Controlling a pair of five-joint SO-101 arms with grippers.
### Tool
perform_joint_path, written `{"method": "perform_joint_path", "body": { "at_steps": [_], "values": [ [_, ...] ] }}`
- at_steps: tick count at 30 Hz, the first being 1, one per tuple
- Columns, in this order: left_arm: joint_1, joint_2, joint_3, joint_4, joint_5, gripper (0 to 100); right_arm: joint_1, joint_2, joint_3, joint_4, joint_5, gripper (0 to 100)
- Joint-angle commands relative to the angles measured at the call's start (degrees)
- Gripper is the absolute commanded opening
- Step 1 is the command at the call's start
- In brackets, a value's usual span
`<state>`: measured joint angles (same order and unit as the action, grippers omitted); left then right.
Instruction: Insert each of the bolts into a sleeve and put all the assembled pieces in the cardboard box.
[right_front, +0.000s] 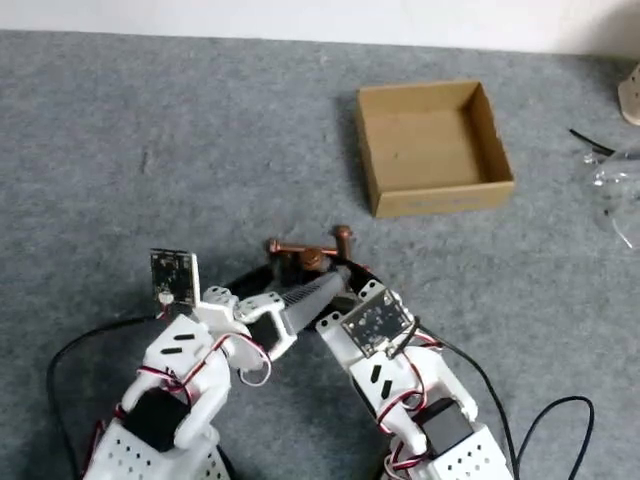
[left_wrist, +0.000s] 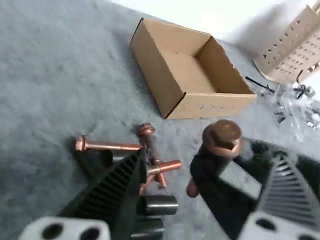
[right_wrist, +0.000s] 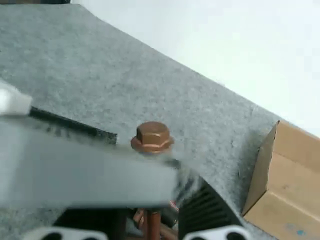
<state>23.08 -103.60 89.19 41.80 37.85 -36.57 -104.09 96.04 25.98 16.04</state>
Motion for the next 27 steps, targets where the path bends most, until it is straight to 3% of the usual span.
{"method": "perform_joint_path", "body": {
  "at_steps": [1, 9, 14, 21, 27],
  "values": [
    [-6.1, -0.7, -5.8, 0.2, 4.7, 36, -0.1, -1.2, 7.3, -0.5, 0.6, 0.4],
    [-12.3, -0.7, -6.4, 0.1, 5.9, 36, -0.1, -1.2, 7.3, -0.5, 0.7, 0.4],
    [-20.5, -0.2, -6.0, 0.2, 5.0, 35, 0.0, -1.2, 7.3, -0.5, 0.8, 0.4],
    [-21.8, -0.3, -6.5, 7.8, -14.3, 35, 2.4, -1.2, 7.3, -0.4, 0.8, 0.4],
    [-22.1, -0.3, -6.1, 8.4, -26.4, 19, 5.1, -1.2, 7.3, -0.7, 0.8, 0.4]
  ]
}}
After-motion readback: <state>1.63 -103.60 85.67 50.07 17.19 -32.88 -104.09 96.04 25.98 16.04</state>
